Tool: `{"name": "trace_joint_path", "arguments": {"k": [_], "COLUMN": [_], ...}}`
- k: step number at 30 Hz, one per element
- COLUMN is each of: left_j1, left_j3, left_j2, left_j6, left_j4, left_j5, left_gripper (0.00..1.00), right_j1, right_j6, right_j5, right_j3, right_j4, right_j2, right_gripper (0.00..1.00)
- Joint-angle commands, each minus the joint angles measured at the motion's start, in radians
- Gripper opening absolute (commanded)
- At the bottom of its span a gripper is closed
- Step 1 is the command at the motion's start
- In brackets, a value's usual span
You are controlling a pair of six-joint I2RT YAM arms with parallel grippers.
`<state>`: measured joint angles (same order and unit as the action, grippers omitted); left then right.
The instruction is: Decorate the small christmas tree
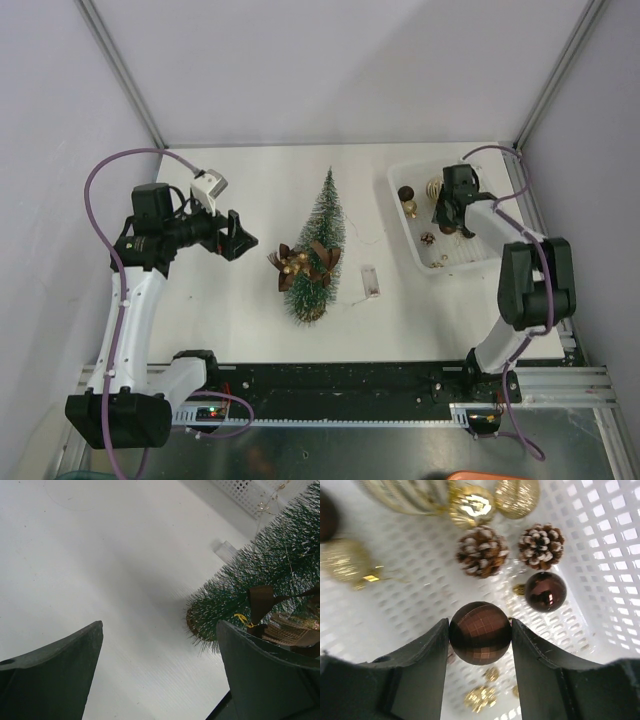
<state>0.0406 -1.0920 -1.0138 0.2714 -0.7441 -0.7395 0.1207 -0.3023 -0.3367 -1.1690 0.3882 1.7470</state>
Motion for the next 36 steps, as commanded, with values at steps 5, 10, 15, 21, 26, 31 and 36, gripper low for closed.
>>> {"name": "trace_joint_path", "arguments": {"k": [5,10,15,21,26,31,36], "left_j1": [0.004,0.001,-0.054,-0.202,-0.279,-0.315,-0.316], "left_j3": [-0.070,-0.151,-0.226,-0.269,-0.304,-0.349,-0.424], "left_j2": [-0.032,-0.046,-0.055,-0.074,-0.110,-0.147,-0.188], "left_j6": [-0.005,-0.032,-0.070,-0.089,-0.099,-0.103,-0.103], "left_j4": [0.011,0.010,0.010,0.011,0.011,0.012,0.012], "left_j5": [-0.086,-0.155,-0.217,-0.191,-0.186,-0.188,-0.191], "left_gripper": [1.00,1.00,1.00,1.00,1.00,1.00,1.00], "right_j1": [0.046,0.078,0.132,0.204,0.240,0.276,0.292], "right_j6": [-0.129,-0.252,-0.408,-0.521,-0.569,-0.569,-0.583], "right_j5": [0.467,0.762,0.932,0.982,0.993,0.999,0.994], "right_j3": [-0.054,-0.096,-0.101,-0.101,-0.104,-0.104,-0.109], "right_j4": [-0.184,-0.348,-0.587,-0.792,-0.871,-0.890,-0.928], "right_j2": [-0.372,-0.446,-0.453,-0.431,-0.418,-0.419,-0.417], "right_gripper": [0.35,0.37,0.38,0.39,0.39,0.39,0.39]}}
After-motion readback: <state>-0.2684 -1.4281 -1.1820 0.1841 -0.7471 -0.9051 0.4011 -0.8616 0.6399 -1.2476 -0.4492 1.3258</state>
